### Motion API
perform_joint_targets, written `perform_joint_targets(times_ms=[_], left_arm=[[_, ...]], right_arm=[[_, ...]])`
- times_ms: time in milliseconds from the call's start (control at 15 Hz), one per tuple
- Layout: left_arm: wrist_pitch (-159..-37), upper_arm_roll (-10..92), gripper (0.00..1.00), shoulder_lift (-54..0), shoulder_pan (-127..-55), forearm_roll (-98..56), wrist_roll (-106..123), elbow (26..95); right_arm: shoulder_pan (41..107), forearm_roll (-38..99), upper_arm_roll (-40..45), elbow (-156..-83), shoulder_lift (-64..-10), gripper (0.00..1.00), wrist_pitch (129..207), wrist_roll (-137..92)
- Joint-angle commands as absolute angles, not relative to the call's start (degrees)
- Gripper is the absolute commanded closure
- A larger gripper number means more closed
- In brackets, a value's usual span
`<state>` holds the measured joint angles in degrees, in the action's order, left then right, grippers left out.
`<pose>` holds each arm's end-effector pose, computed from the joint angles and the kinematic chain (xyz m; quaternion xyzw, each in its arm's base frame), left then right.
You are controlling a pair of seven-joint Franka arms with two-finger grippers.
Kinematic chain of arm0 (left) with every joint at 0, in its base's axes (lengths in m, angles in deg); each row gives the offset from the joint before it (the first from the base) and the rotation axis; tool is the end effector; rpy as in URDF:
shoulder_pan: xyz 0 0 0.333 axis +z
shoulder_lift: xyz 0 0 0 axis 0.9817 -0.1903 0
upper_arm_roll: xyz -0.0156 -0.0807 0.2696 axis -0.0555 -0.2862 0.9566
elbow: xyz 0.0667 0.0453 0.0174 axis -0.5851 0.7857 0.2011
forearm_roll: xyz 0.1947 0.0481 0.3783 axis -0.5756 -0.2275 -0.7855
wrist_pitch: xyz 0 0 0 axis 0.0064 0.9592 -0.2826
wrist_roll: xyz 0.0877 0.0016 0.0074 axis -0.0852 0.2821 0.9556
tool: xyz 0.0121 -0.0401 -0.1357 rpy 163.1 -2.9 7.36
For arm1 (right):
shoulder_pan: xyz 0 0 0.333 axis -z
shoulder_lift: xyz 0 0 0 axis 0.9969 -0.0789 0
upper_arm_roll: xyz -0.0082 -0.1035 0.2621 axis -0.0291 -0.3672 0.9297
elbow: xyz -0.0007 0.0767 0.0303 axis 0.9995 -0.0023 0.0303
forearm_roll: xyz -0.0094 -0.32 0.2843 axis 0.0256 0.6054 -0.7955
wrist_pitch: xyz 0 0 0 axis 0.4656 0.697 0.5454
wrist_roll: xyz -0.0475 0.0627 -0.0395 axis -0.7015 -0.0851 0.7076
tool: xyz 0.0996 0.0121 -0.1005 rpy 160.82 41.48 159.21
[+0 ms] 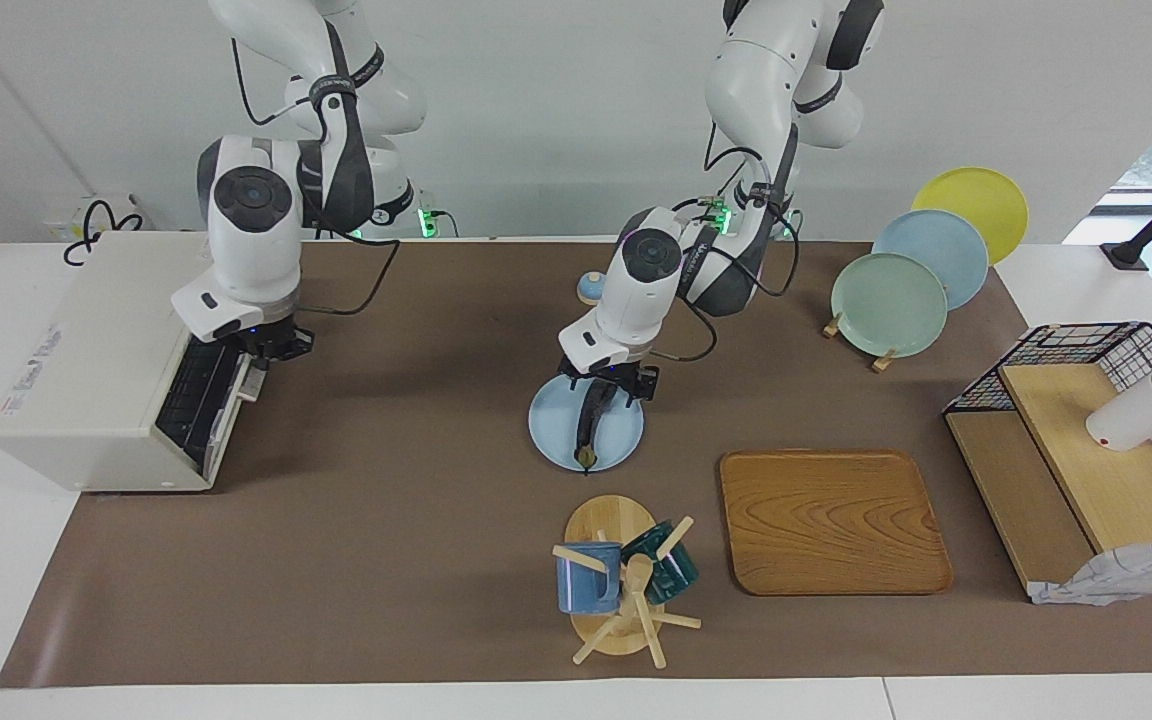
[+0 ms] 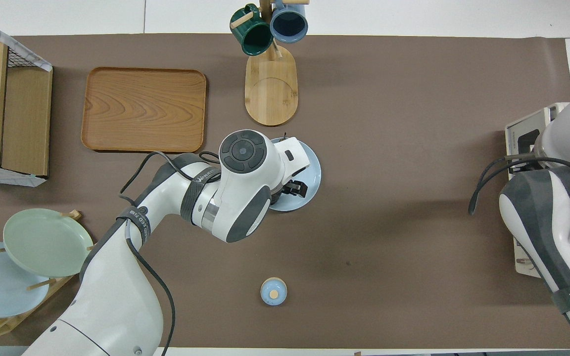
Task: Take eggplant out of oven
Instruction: 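Grasp the eggplant with the left gripper while the right gripper retracts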
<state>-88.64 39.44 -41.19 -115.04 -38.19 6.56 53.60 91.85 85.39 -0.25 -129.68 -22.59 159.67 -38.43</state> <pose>0.5067 -0.4367 0.2314 0.9795 -0.1884 -0.0180 0.0689 0.5778 -0.0625 0.3690 0.9798 -0.0092 -0.0406 0.1955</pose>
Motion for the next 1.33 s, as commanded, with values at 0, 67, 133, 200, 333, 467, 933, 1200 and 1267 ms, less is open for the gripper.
perform_joint_targets(times_ms=[0, 67, 133, 200, 333, 467, 933, 1200, 1267], left_arm=[[-90.49, 40.46, 0.05, -40.77, -116.3, -37.34, 8.25, 54.93], [-90.49, 40.46, 0.05, -40.77, -116.47, -37.34, 8.52, 54.93], [-90.57, 40.55, 0.07, -40.77, -116.47, -37.34, 8.44, 54.93], [-90.58, 40.55, 0.09, -40.77, -116.39, -37.34, 8.44, 55.02], [-90.49, 40.55, 0.13, -40.68, -116.47, -37.34, 8.7, 55.72], [-90.75, 40.72, 0.16, -40.5, -116.47, -37.52, 8.79, 56.68], [-90.75, 40.72, 0.8, -40.59, -115.95, -37.52, 8.79, 56.25], [-89.18, 40.9, 1.0, -39.63, -115.42, -37.52, 8.7, 55.28], [-88.21, 40.9, 1.0, -38.93, -114.63, -37.52, 8.61, 54.93]], right_arm=[[93.3, 85.83, -0.59, -130.68, -25.05, 0.92, 160.38, -36.47], [93.21, 83.21, -0.68, -129.55, -24.95, 0.91, 159.33, -34.9], [93.38, 80.48, -0.85, -127.88, -24.87, 0.86, 157.24, -33.4], [94.25, 78.11, -1.03, -125.52, -24.6, 0.8, 154.87, -31.64], [95.32, 73.89, -1.03, -121.82, -24.25, 0.61, 151.69, -27.86], [95.23, 69.93, -1.12, -120.13, -23.55, 0.39, 150.71, -27.32], [94.44, 64.2, -0.15, -116.7, -20.84, 0.0, 146.42, -27.15], [94.44, 64.11, -0.24, -116.53, -16.35, 0.0, 141.05, -27.14], [94.53, 64.11, -0.33, -116.35, -16.25, 0.0, 139.48, -27.14]])
